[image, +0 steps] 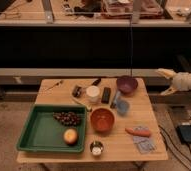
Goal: Stack bowls on top of each other
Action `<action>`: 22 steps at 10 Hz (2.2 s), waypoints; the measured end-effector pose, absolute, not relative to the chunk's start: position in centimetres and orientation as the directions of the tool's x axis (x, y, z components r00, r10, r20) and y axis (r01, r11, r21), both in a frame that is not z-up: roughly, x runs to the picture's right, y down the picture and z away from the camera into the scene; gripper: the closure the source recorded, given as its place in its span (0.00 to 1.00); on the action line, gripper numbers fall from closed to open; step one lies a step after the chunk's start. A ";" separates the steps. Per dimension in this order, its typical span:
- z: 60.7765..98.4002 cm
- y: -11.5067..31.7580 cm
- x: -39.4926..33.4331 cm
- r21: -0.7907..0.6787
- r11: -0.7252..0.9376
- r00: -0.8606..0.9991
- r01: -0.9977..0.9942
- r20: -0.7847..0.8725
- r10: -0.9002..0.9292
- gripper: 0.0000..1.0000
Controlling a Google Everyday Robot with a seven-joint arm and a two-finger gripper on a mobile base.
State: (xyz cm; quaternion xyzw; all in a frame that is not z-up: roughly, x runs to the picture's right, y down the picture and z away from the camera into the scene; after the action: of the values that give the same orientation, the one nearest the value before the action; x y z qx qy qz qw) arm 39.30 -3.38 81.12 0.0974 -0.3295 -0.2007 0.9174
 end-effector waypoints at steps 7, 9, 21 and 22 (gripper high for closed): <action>81.1 -3.4 39.3 0.311 0.900 0.702 0.304 0.565 -0.433 0.20; 81.1 -3.4 39.3 0.311 0.900 0.702 0.304 0.565 -0.433 0.20; 82.3 -8.5 36.1 0.120 0.811 0.746 0.573 0.334 -0.577 0.20; 82.7 -8.4 35.8 0.101 0.804 0.745 0.585 0.323 -0.583 0.20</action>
State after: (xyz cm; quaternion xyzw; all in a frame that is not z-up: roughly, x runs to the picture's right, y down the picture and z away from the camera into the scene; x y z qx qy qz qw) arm 35.85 -8.44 82.72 -0.0033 -0.1717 -0.3127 0.9342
